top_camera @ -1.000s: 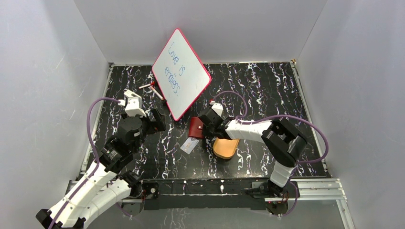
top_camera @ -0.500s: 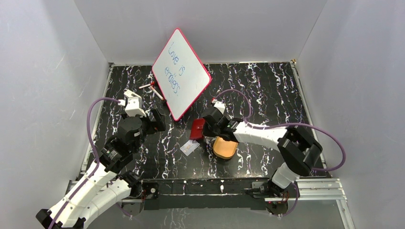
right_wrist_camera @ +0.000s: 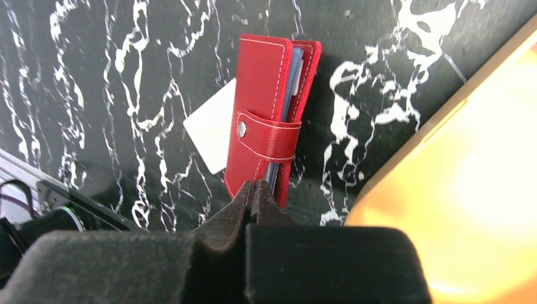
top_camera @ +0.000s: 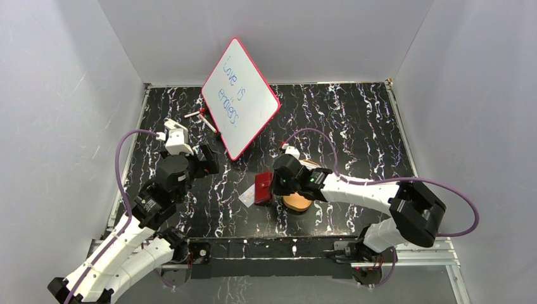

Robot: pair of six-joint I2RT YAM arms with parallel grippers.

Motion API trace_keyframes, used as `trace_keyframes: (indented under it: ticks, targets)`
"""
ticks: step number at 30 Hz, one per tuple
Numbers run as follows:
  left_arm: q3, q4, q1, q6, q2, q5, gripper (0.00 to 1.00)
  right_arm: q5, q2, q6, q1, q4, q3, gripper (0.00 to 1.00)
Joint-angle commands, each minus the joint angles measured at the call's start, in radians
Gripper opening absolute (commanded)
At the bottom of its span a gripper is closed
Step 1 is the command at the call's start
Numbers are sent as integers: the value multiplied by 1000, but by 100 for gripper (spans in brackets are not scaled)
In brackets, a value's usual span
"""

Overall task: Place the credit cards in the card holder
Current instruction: Move the card holder to the center of the board.

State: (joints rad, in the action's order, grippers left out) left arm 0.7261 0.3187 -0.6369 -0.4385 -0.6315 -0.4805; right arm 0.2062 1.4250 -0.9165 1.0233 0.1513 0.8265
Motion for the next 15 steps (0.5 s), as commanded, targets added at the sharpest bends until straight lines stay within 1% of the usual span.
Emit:
trace_keyframes:
  ticks: [1,7,11,15]
  targets:
    - [9,5,-2,11,3,-26,92,-33,-32,-15,50,-15,-6,0]
    - [9,6,-1,10,4,-29,92,-8,-30,11,142,-30,41,0]
    - [9,5,-2,10,0,-29,92,11,-25,24,177,-18,73,0]
    - [9,8,-3,10,-1,-29,92,21,-10,15,194,-15,56,0]
